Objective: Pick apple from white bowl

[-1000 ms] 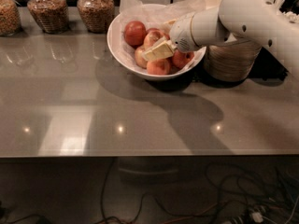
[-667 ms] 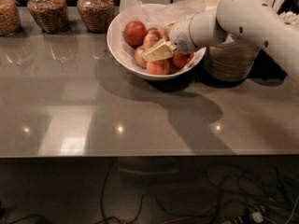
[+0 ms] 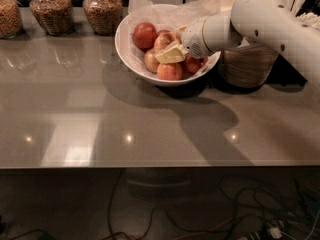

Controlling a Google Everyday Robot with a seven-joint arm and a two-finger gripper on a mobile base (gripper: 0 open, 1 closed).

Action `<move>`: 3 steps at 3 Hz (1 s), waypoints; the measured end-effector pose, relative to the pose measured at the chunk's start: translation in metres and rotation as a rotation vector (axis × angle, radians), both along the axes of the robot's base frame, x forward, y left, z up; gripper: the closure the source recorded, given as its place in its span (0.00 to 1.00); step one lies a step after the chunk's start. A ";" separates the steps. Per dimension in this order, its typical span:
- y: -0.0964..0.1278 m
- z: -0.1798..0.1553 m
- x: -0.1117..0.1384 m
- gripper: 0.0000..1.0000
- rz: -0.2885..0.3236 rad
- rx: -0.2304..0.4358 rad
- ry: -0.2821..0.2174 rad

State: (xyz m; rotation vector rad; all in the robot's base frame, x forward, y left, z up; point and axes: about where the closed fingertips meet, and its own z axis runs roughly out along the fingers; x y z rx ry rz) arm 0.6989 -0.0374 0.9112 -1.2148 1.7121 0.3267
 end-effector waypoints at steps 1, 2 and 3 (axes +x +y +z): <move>-0.004 0.011 -0.011 0.98 0.008 0.035 -0.010; -0.009 0.029 -0.030 1.00 0.045 0.068 -0.028; -0.016 0.044 -0.058 1.00 0.098 0.088 -0.035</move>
Offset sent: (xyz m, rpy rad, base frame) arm -0.0565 -0.0212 0.0531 0.1090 -0.0562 0.0874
